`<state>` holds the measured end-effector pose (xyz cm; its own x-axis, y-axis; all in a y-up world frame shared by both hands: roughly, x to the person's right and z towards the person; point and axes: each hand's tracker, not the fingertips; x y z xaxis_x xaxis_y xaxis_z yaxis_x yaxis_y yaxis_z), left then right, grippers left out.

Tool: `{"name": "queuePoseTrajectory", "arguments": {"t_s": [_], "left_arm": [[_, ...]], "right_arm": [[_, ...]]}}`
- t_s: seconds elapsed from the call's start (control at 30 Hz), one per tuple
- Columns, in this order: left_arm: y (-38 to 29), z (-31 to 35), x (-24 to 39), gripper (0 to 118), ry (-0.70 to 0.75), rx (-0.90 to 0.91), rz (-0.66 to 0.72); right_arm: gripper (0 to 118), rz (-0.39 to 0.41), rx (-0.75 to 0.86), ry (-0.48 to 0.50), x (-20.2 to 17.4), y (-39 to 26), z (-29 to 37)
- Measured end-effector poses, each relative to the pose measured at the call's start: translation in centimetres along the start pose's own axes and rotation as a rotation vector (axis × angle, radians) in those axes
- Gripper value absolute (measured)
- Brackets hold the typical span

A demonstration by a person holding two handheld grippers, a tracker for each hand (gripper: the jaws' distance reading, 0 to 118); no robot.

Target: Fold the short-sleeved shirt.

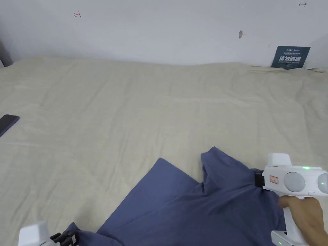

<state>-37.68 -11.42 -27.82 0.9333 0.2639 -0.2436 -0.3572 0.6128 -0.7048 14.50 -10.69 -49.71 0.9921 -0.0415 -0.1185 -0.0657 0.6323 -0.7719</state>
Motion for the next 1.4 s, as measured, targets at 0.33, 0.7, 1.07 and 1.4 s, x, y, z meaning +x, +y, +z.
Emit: {"name": "queuePoseTrajectory", "arguments": {"t_s": [0.33, 0.7, 1.07, 1.4], "left_arm": [[3.5, 2.5, 0.6, 2, -0.074, 0.102, 0.046], [14.3, 6.0, 7.0, 2, -0.134, 0.271, -0.093], [28.9, 8.9, 15.6, 2, -0.101, 0.459, -0.203], [40.2, 9.7, 19.6, 2, -0.02, 0.573, -0.34]], "right_arm": [[1, -0.045, 0.242, 0.09, 2.2, 1.4, 13.3], [1, -0.066, 0.509, 0.046, 7.0, 6.1, 24.5], [1, -0.145, 0.72, 0.041, 8.5, 15.2, 28.0], [1, -0.162, 0.841, 0.0, 9.1, 24.3, 28.2]]}}
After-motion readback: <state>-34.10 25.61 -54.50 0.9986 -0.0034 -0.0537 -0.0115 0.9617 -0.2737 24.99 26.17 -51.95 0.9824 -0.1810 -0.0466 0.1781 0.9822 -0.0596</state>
